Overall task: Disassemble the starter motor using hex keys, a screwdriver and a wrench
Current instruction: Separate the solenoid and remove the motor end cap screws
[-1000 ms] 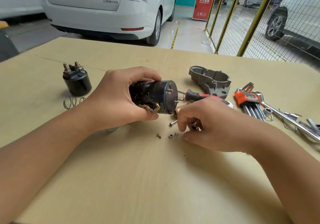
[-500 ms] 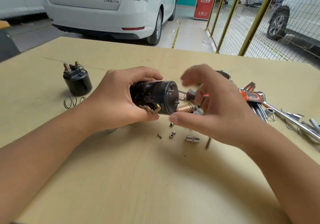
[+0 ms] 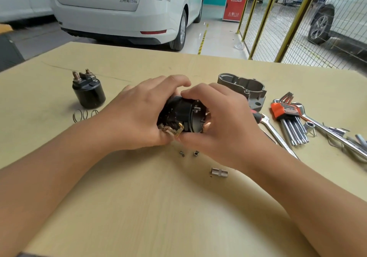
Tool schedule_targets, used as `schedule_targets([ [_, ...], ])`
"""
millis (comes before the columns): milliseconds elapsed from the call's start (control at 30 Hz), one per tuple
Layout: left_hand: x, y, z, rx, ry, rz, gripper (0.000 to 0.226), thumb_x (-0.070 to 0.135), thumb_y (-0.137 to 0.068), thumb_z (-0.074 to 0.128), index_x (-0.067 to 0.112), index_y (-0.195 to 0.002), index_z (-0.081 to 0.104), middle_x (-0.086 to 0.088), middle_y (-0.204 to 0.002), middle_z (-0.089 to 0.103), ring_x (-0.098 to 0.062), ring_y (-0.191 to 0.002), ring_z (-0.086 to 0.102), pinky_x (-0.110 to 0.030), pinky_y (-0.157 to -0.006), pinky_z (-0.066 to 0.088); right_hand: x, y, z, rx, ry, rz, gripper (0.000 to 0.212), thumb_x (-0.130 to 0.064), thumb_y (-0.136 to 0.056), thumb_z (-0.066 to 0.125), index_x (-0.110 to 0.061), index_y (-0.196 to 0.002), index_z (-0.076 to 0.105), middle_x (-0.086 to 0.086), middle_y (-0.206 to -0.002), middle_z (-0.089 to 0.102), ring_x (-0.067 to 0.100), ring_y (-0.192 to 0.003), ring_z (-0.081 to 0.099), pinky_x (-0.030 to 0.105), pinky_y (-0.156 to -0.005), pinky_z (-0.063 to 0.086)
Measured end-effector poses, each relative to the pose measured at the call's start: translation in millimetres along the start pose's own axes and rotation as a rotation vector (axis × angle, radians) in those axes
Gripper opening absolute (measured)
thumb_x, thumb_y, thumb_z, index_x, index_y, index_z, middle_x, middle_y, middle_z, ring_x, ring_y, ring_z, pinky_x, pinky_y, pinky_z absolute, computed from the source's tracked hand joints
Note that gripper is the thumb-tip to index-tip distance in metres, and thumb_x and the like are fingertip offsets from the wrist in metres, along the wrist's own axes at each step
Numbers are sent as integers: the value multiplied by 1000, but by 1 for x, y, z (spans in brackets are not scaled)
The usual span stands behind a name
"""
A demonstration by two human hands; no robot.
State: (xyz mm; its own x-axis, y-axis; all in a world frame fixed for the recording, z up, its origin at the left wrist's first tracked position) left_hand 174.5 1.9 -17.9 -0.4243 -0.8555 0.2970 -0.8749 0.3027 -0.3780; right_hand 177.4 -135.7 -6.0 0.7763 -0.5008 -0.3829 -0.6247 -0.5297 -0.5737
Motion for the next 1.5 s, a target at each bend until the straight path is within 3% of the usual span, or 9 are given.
schedule_targets([
  [200, -3, 3, 0, 3, -93, 29, 59, 42, -69, 58, 33, -127, 52, 22, -102, 41, -6, -92, 38, -43, -78, 44, -8, -3, -2, 3, 32, -7, 58, -30, -61, 87, -21, -115, 67, 3, -91, 62, 19, -81, 56, 22, -69, 43],
  [500, -2, 1, -1, -15, -29, 9, 68, 55, -68, 47, 26, -129, 58, 19, -106, 48, -11, -99, 46, -53, -88, 50, -9, -4, -9, 69, 65, -4, 54, -28, -57, 87, -16, -106, 68, 7, -88, 59, 26, -76, 57, 38, -65, 50],
  [767, -2, 0, 0, -38, -22, -1, 57, 45, -69, 59, 32, -125, 57, 25, -100, 48, -6, -96, 44, -48, -85, 50, -10, 0, -8, 31, 99, -29, 56, -31, -56, 82, -17, -107, 64, 5, -87, 57, 26, -75, 54, 38, -62, 51],
  [933, -10, 0, -1, -11, 0, -48, 56, 44, -69, 70, 33, -122, 56, 18, -105, 58, -15, -101, 52, -49, -89, 50, -10, 5, -30, 107, 164, 59, 55, -41, -58, 74, -19, -107, 61, 3, -92, 55, 25, -78, 53, 36, -66, 48],
  [1067, -12, 0, -2, -17, 2, -55, 58, 45, -68, 70, 33, -123, 56, 20, -105, 56, -13, -101, 51, -49, -90, 50, -22, 11, -43, -142, 101, -10, 58, -38, -65, 77, -25, -119, 62, 2, -99, 57, 19, -86, 55, 37, -74, 49],
  [1133, -12, -1, -2, -10, 6, -47, 56, 44, -68, 68, 32, -122, 57, 19, -106, 56, -15, -101, 53, -49, -89, 50, -46, 30, -35, -284, 80, -103, 54, -37, -69, 74, -31, -120, 60, -1, -101, 53, 11, -79, 55, 32, -67, 49],
  [1200, -12, -2, -2, -10, 4, -45, 57, 44, -68, 69, 31, -122, 58, 18, -107, 58, -16, -102, 54, -49, -90, 50, -68, 56, -17, -369, 182, -169, 43, -44, -73, 67, -37, -114, 56, 0, -98, 48, 13, -59, 51, 33, -51, 49],
  [1300, -12, -1, -1, -18, 7, -45, 58, 47, -68, 70, 33, -123, 58, 19, -107, 58, -14, -101, 53, -49, -90, 50, -75, 90, 10, -426, 363, -221, 30, -50, -88, 55, -32, -112, 53, 5, -87, 43, 24, -46, 34, 34, -33, 39],
  [1500, -9, -1, -2, -21, 3, -38, 58, 46, -69, 70, 32, -124, 59, 17, -111, 61, -16, -105, 55, -51, -91, 50, -51, 90, 15, -362, 333, -78, 46, -46, -72, 66, -27, -113, 61, 4, -87, 45, 28, -45, 37, 33, -36, 40],
])
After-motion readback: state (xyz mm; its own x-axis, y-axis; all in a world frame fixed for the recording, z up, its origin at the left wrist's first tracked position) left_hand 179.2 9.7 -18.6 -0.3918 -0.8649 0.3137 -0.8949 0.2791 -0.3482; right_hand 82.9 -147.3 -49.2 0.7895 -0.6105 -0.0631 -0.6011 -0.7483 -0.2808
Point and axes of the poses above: each hand's wrist, its own y-axis away from the middle knuckle, its own z-axis out of the palm, x = y × z, the point moved 8 cm from there along -y, towards the middle knuckle
